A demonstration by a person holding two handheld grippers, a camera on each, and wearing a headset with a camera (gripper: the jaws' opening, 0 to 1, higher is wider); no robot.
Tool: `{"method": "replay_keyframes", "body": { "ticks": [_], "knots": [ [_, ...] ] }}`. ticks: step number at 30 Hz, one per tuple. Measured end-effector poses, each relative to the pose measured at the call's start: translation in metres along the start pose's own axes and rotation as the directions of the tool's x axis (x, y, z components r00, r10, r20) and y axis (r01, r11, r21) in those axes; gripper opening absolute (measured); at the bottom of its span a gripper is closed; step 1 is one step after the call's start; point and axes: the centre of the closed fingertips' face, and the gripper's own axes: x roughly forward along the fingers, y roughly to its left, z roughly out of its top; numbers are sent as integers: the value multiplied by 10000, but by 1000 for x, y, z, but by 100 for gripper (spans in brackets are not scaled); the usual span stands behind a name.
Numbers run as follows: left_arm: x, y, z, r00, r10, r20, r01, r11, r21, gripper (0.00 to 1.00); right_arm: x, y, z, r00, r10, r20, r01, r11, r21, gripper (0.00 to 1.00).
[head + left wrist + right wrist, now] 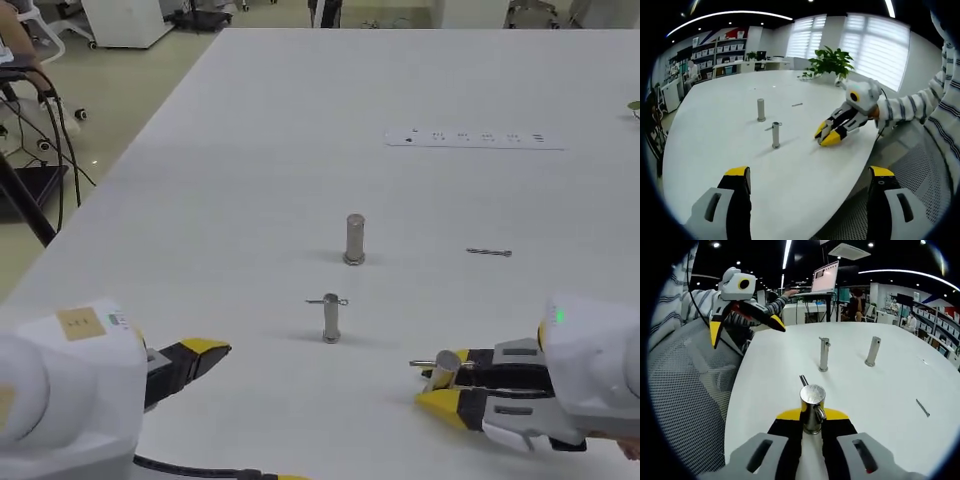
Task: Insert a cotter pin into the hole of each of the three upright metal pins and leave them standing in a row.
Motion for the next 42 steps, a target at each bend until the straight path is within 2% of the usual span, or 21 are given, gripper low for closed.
{"method": "replay_keyframes", "body": {
  "ticks": [7,16,25,42],
  "knots": [
    [-1,-1,-1,10000,32,1,-32,10000,-49,96,-1,-12,1,9999,-142,-63,142,9999,-1,8],
    [-3,0,0,9999,122,3,-122,9999,-89,96,0,-33,14,9992,-327,214,324,9994,149,8],
    [-4,2,4,9998,198,-4,-198,9997,-121,96,1,-53,14,9990,-453,40,453,9989,153,8],
    [-3,2,0,9997,163,-178,-168,9995,-270,95,5,-52,9,9982,-554,215,543,9972,517,9]
  ]
}}
